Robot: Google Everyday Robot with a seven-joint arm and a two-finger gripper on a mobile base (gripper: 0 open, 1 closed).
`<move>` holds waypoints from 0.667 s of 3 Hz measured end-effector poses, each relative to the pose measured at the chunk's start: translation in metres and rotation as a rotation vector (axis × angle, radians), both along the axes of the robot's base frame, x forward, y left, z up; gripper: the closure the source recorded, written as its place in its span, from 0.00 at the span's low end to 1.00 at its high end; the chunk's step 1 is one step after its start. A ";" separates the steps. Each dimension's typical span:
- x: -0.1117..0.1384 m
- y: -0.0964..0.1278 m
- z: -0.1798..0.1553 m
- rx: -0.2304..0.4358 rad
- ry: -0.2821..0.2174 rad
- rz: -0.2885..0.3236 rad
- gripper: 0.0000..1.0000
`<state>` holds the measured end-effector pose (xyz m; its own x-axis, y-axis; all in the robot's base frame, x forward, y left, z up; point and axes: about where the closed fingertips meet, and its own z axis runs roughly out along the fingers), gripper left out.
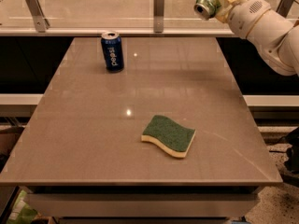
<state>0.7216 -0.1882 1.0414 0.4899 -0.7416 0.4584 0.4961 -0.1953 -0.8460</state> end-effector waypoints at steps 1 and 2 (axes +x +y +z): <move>-0.002 -0.002 0.003 -0.076 -0.075 -0.044 1.00; -0.002 -0.001 0.006 -0.178 -0.178 -0.087 1.00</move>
Offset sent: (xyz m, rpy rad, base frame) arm -0.0023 -0.0098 0.0058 -0.2720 -0.2744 -0.1421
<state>0.7194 -0.1889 1.0470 0.3282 -0.6774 0.6584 0.6088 -0.3812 -0.6957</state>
